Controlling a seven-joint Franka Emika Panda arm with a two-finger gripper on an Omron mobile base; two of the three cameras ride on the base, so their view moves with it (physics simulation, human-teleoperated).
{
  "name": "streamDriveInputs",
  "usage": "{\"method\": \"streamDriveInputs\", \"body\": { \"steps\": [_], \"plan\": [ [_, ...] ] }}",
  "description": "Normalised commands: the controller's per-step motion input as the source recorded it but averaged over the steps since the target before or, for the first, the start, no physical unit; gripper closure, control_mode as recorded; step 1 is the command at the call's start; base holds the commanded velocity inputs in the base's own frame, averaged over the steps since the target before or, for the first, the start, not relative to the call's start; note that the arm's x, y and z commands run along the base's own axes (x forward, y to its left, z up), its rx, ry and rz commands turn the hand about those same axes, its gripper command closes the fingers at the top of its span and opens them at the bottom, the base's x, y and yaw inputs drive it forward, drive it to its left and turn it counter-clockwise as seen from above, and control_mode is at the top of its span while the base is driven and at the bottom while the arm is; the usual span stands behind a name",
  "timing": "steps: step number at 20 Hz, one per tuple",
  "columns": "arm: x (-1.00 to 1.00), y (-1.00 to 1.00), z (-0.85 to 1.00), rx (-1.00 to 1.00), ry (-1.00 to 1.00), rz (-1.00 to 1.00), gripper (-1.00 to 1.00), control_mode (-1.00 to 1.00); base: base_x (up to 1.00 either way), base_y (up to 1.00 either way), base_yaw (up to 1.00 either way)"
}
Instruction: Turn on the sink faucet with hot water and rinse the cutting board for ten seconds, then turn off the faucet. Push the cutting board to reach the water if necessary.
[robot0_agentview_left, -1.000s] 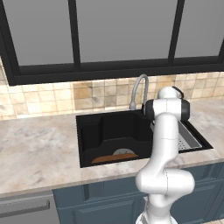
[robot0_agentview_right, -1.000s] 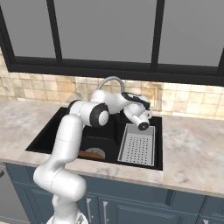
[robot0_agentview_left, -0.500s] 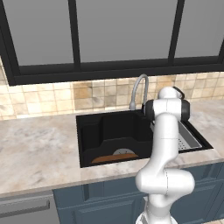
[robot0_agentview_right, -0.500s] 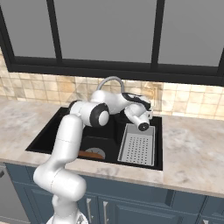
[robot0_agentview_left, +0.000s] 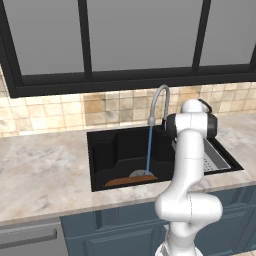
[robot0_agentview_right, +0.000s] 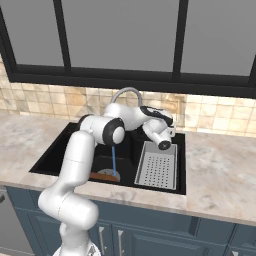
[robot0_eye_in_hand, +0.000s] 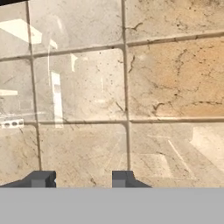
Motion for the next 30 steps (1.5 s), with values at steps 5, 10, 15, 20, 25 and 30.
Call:
{"method": "streamDriveInputs", "body": {
  "steps": [5, 10, 15, 20, 25, 30],
  "plan": [
    [-0.56, -0.87, -0.03, 0.0, 0.0, 0.0, 1.0, -1.0, 0.0, 0.0, 0.0],
    [-0.68, -0.9, -0.06, 0.0, 0.0, 0.0, 1.0, -1.0, 0.0, 0.0, 0.0],
    [-0.71, -0.9, -0.07, 0.0, 0.0, -0.01, 1.0, -1.0, 0.0, 0.0, 0.0],
    [-0.73, -0.9, -0.08, 0.0, 0.0, -0.01, 1.0, -1.0, 0.0, 0.0, 0.0],
    [-0.68, -0.9, -0.07, 0.0, 0.0, 0.0, 1.0, -1.0, 0.0, 0.0, 0.0],
    [-0.22, -0.56, 0.0, 0.0, 0.0, 0.0, 1.0, -1.0, 0.0, 0.0, 0.0]
  ]
}}
